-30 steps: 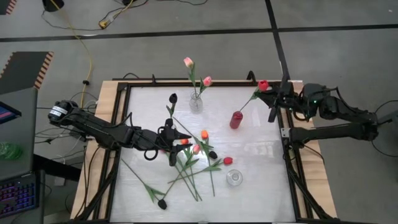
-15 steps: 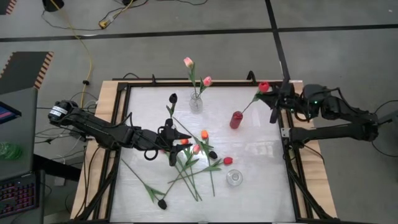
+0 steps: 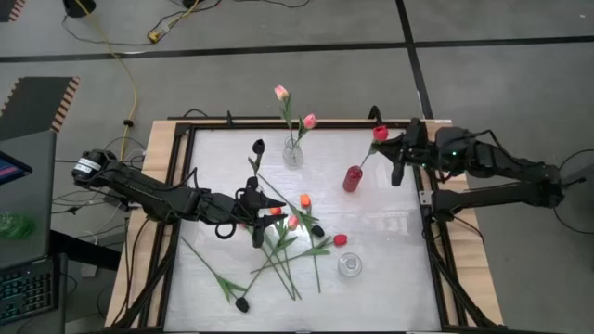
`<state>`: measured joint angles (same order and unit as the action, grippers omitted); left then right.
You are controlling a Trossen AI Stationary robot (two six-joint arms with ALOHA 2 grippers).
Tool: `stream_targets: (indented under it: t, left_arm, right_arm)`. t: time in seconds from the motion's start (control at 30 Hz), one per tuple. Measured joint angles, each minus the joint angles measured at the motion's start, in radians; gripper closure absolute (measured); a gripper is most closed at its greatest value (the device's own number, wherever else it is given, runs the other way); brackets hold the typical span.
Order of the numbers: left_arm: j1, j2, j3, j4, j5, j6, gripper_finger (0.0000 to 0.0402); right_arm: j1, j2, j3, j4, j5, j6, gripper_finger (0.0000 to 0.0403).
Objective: Sort flowers into vase by color
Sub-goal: Put the red tulip into the red vase
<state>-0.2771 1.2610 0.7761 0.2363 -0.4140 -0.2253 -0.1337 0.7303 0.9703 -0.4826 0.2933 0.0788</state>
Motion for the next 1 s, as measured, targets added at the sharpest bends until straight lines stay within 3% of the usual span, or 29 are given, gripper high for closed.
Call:
stream_targets:
  t: [0.63, 1.0]
  left_arm:
    - [0.000, 0.000, 0.000, 0.000, 0.000, 0.000, 0.0264]
    - [0.000, 0.000, 0.000, -0.020, 0.029, -0.008, 0.0264]
  right_arm:
    - [0.000, 0.035, 0.000, -0.008, 0.003, 0.026, 0.0339]
    - [0.000, 0.034, 0.000, -0.078, 0.003, 0.046, 0.0228]
